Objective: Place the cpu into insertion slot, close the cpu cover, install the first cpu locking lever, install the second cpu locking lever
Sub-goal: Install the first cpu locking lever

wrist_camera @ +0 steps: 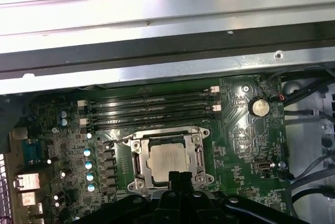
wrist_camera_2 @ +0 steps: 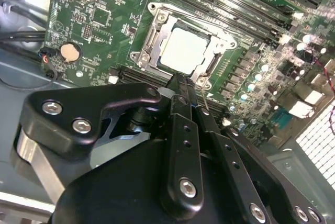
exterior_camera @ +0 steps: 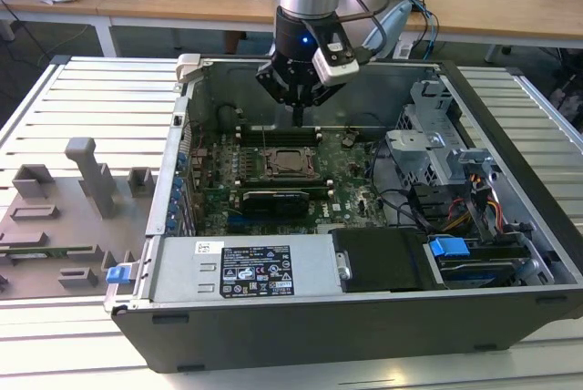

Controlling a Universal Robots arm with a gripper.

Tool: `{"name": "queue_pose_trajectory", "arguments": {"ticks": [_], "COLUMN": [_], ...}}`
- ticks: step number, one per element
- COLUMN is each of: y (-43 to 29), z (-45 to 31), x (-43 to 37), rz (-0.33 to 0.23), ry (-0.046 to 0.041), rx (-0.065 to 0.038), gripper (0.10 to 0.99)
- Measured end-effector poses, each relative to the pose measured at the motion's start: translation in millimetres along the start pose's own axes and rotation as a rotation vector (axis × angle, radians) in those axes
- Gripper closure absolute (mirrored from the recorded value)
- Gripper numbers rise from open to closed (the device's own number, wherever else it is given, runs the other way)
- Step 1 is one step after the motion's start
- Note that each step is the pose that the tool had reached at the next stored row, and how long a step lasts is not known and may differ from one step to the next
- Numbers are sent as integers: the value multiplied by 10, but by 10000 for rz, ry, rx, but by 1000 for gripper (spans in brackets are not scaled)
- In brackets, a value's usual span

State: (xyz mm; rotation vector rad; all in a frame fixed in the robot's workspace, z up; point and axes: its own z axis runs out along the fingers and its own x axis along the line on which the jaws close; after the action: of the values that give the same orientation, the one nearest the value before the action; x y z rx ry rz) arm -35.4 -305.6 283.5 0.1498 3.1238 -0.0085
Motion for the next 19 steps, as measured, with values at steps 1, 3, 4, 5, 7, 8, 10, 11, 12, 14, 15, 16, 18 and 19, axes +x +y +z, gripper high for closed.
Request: {"name": "queue_pose_trajectory", "arguments": {"ticks": [1, 3, 4, 5, 7, 8, 10, 11, 12, 14, 15, 16, 18, 19], "y": [0, 0, 0, 0, 0, 0, 0, 0, 0, 0, 0, 0, 0, 0], "z": [0, 0, 0, 0, 0, 0, 0, 0, 0, 0, 0, 0, 0, 0], "x": [0, 0, 0, 0, 0, 0, 0, 0, 0, 0, 0, 0, 0, 0], "rz": [-71, -260, -366, -457, -817, -982, -1159, -1273, -1385, -1549, -1619, -1690, -1874, -1963], "ry": [0, -1, -2, -2, -4, -5, -5, -6, -7, -7, -8, -8, -9, -10], "rx": [-1, -3, -5, -6, -11, -14, -16, -18, -20, -22, -23, -24, -27, -28], "gripper": [980, 980, 980, 980, 980, 980, 980, 980, 980, 980, 980, 980, 980, 980]}}
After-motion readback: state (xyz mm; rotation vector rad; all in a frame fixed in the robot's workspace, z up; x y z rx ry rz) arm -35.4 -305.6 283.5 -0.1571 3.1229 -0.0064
